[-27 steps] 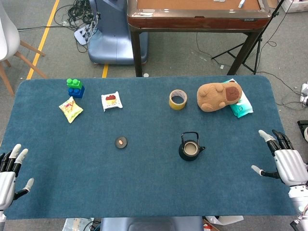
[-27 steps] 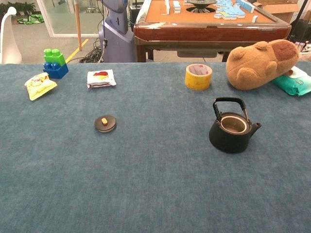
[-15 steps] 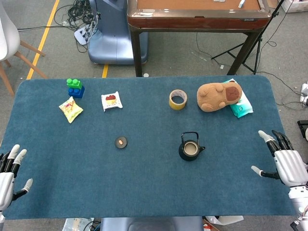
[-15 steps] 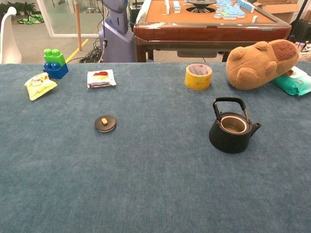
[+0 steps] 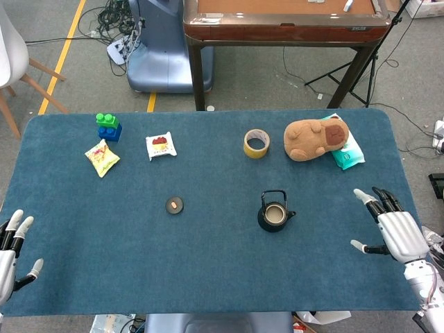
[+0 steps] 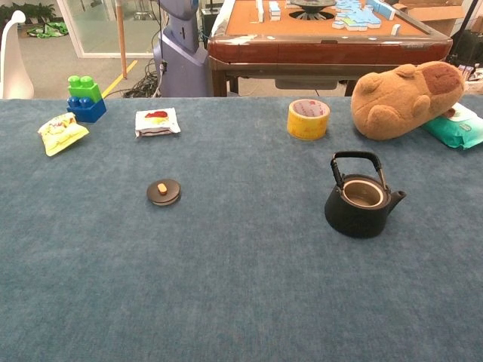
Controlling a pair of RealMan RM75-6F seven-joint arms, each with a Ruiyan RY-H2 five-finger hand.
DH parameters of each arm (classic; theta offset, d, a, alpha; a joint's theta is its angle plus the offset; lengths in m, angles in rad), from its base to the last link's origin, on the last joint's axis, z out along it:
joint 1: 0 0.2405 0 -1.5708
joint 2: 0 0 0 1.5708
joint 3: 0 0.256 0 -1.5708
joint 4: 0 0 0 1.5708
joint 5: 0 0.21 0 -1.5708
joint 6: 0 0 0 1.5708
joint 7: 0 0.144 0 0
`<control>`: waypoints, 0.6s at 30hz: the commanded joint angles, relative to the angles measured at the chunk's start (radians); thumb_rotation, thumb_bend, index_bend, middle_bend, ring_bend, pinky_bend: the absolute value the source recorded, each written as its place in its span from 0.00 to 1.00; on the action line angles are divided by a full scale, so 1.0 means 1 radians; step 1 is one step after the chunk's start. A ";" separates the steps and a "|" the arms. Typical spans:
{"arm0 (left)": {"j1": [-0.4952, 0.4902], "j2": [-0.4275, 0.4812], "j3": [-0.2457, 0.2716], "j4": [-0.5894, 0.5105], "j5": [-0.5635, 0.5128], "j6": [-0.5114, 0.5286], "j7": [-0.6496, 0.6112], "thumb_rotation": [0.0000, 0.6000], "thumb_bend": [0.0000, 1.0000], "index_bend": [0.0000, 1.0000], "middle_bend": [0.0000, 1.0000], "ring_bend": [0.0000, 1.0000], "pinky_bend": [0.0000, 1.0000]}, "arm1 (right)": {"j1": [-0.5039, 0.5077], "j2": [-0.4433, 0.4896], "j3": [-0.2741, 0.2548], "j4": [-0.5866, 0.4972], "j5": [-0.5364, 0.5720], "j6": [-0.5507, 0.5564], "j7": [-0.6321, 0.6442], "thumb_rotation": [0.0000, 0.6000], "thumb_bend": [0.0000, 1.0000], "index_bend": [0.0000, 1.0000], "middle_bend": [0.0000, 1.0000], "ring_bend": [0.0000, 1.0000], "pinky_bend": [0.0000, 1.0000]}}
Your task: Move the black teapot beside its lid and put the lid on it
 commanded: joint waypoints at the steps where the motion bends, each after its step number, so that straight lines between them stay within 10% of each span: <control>1: 0.003 -0.001 0.000 0.002 0.000 0.003 -0.002 1.00 0.28 0.09 0.00 0.00 0.00 | 0.040 0.007 0.016 -0.015 0.004 -0.043 -0.022 1.00 0.08 0.14 0.20 0.00 0.03; 18: 0.022 0.000 0.013 0.019 0.014 0.021 -0.028 1.00 0.28 0.09 0.00 0.00 0.00 | 0.299 -0.105 0.128 -0.003 0.181 -0.324 -0.172 1.00 0.18 0.28 0.20 0.00 0.03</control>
